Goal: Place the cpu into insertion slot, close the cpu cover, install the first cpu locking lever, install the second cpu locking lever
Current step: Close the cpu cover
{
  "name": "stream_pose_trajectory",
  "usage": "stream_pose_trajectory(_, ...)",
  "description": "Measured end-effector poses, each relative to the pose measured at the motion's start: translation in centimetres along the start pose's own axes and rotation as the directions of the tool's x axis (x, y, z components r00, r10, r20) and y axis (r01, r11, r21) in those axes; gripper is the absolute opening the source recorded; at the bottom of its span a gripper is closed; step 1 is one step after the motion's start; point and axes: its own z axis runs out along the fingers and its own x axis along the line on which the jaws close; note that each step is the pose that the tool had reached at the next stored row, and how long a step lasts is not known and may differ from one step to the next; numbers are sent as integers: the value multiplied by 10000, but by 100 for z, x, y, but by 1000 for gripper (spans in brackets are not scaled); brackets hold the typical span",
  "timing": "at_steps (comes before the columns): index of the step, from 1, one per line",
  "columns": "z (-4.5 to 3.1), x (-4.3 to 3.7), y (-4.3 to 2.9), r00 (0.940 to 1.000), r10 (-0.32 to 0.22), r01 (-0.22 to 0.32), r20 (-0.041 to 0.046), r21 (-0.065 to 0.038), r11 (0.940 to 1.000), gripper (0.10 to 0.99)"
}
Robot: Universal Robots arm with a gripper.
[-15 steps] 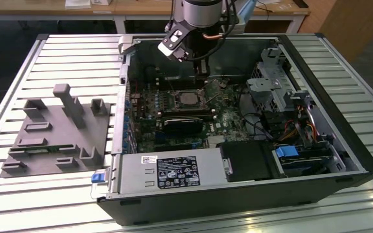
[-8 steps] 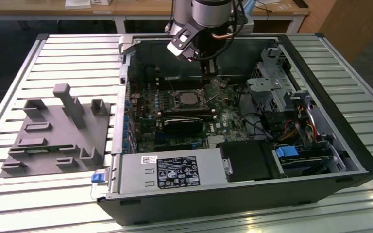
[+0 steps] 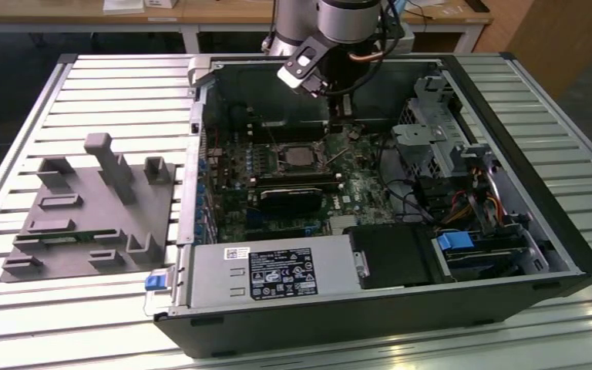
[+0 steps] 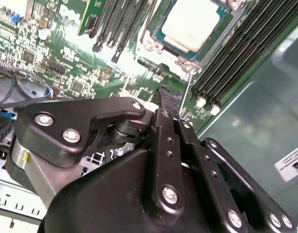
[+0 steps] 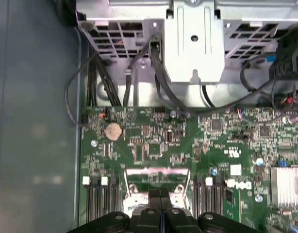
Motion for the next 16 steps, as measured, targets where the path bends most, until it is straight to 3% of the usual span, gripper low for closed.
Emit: stream_pose_trajectory(16, 23, 21, 312, 10000, 38, -38, 16, -1, 10000, 106)
